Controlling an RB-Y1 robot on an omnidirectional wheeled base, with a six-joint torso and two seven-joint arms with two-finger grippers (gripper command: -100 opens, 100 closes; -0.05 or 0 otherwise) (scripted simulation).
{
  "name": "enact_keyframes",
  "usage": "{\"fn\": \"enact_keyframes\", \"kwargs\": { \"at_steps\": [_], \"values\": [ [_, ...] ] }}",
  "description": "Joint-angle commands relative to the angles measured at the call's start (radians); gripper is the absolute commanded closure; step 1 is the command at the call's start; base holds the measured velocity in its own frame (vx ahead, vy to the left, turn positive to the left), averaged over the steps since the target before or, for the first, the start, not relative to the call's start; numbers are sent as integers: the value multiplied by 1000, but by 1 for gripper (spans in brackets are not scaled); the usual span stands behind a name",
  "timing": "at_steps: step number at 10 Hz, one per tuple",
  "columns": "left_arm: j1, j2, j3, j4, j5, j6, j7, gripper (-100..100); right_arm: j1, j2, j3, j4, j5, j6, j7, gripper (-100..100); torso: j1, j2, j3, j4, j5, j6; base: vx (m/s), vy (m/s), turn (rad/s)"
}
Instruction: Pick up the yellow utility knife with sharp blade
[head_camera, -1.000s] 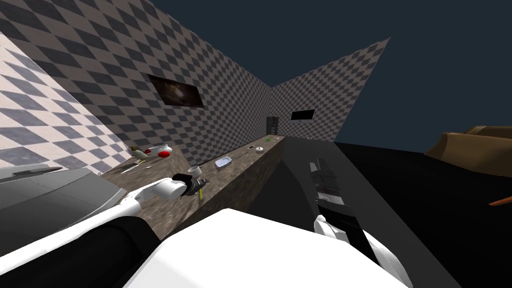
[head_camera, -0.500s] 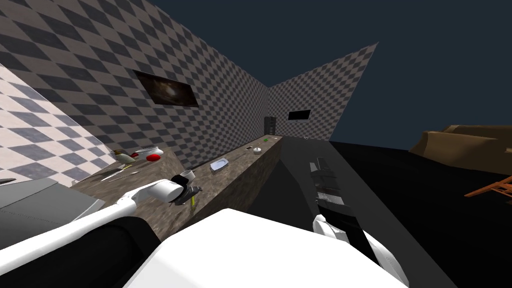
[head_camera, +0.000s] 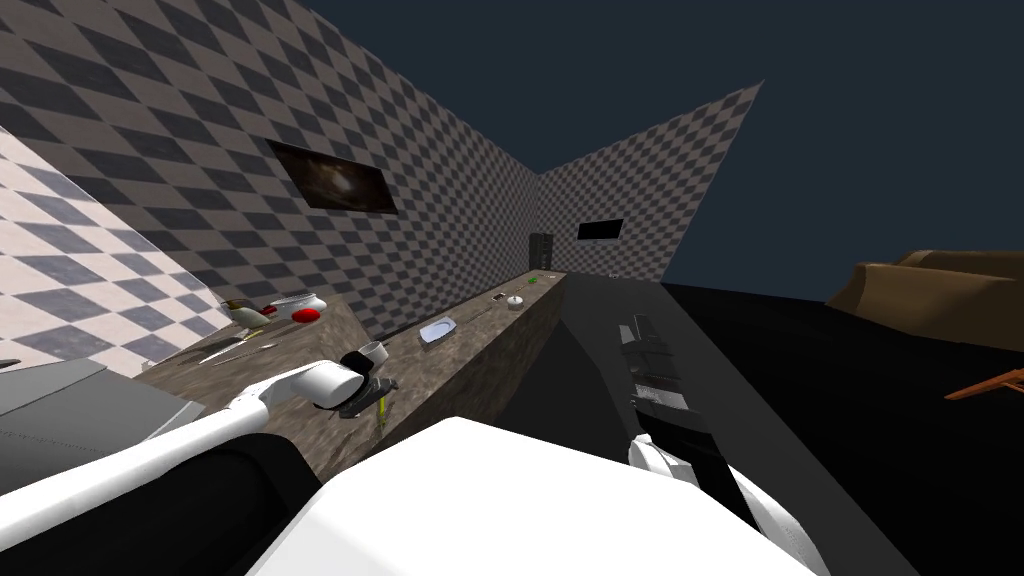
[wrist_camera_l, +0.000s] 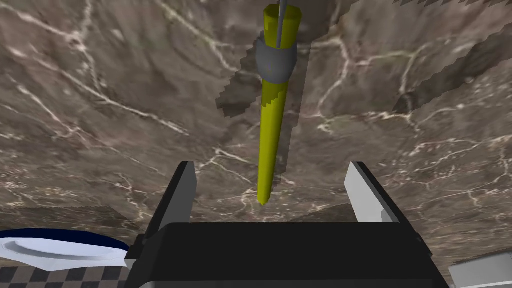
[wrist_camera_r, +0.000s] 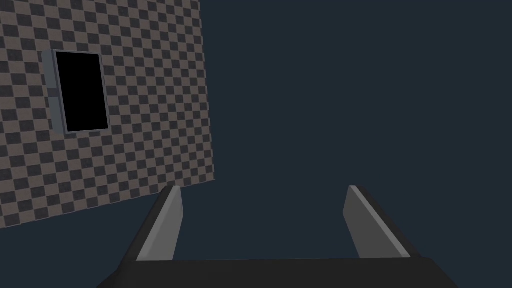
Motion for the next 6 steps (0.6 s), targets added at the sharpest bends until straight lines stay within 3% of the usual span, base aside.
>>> {"fn": "enact_keyframes", "kwargs": {
  "at_steps": [1,3,4,5,6],
  "values": [
    [11,-17,-16,-2,-18,-34,-29,-100,0,0,0,0,0,0,0,0,0,0,0,0,0,0,161,7,253],
    [24,-35,-32,-7,-37,-69,-61,-100,0,0,0,0,0,0,0,0,1,-8,-5,-2,0,1,190,18,210],
    [14,-30,-32,-2,-33,-55,-48,-100,0,0,0,0,0,0,0,0,1,-8,-5,-2,0,1,73,4,37],
    [14,-31,-33,-2,-34,-59,-52,100,0,0,0,0,0,0,0,0,1,-4,-3,-1,0,2,14,1,-9],
    [14,-31,-33,-2,-34,-59,-52,100,0,0,0,0,0,0,0,0,1,0,0,0,0,1,5,3,14]
  ]
}}
